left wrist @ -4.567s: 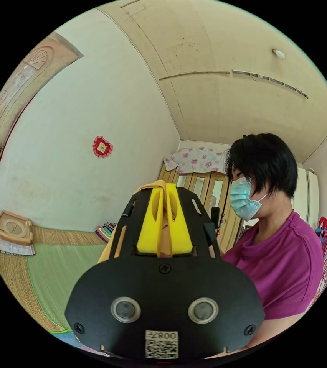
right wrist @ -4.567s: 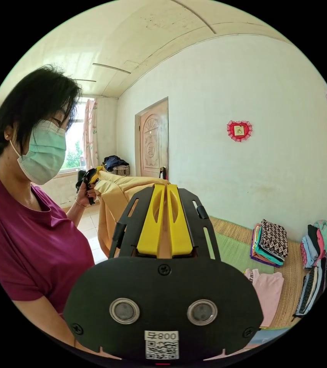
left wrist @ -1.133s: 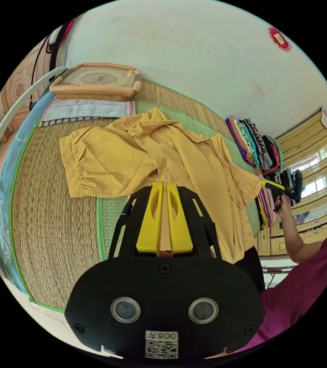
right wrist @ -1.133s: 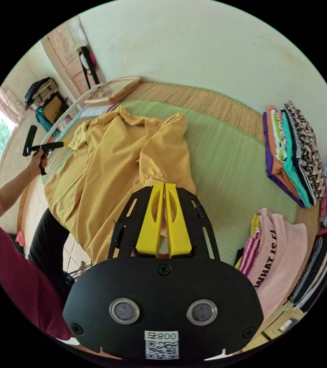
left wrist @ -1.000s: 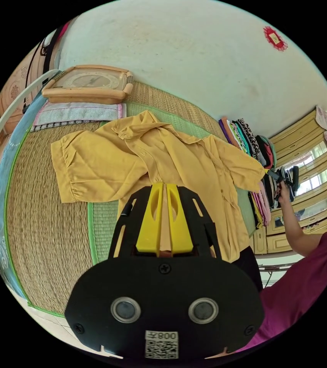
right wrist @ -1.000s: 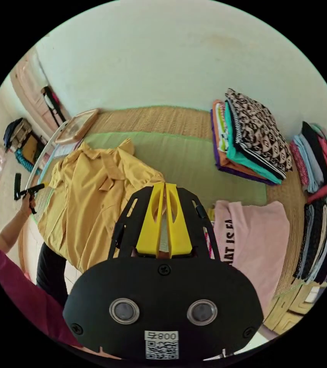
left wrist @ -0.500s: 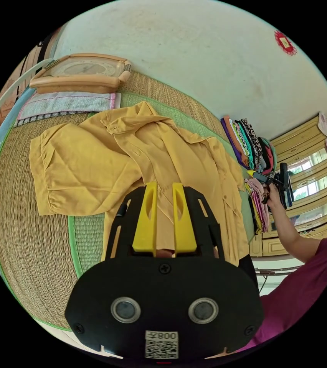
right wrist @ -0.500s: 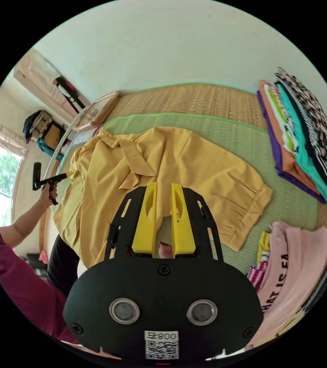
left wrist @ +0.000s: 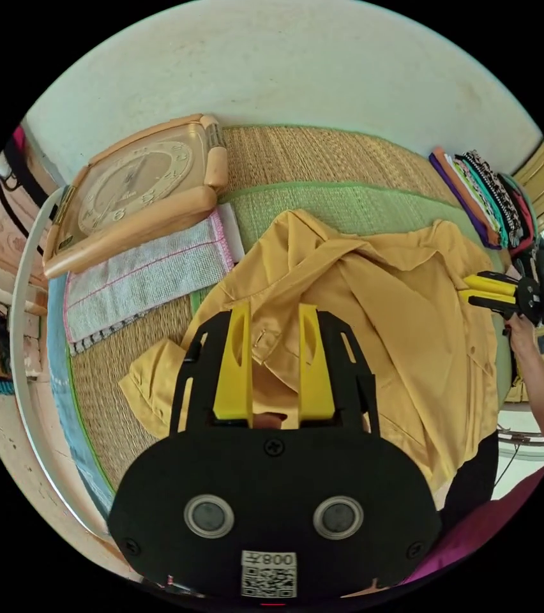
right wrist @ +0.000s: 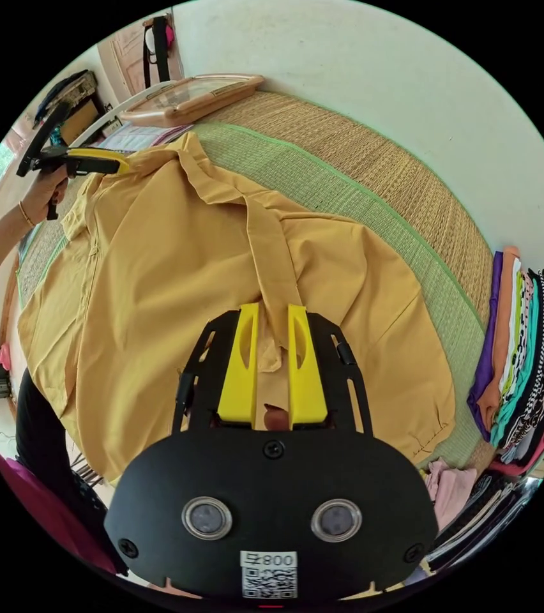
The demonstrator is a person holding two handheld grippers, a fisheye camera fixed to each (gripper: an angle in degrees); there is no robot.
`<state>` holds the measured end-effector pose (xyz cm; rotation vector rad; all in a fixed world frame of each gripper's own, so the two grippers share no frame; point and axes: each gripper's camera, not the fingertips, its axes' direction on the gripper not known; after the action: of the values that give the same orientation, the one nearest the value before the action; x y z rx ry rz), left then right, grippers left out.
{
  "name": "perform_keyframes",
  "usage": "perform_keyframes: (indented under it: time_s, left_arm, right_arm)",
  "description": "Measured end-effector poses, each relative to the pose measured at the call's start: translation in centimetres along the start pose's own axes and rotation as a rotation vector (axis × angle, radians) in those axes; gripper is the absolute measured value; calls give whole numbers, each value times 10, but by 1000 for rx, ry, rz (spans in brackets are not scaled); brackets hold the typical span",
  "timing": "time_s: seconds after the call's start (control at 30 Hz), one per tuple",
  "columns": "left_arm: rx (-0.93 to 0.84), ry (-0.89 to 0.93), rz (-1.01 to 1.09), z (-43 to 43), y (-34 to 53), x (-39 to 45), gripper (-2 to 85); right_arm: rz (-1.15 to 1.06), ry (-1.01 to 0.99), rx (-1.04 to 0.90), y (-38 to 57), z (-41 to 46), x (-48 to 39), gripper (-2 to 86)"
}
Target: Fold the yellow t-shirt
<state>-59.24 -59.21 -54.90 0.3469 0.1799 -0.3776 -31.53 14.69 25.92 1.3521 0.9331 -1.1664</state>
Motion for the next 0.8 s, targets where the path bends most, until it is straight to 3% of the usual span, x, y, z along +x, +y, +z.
perform_keyframes:
  time_s: [0.2,0.5,0.67,0.8]
  left_arm:
    - [-61,-97,130,15,-28,26,41]
    - [190,279,128,-49,-34,23,21]
    - [326,464,78,-60,-83,27,27]
    - [270,485,54,-31,-122,37,49]
  right_arm:
    - [52,-14,-2,9,11,20,16]
    - [196,-341,243,36,-46,89,8]
    - [317,-539,411,21,-60,137,11]
    - [388,-543,380,-14,-34,162,24]
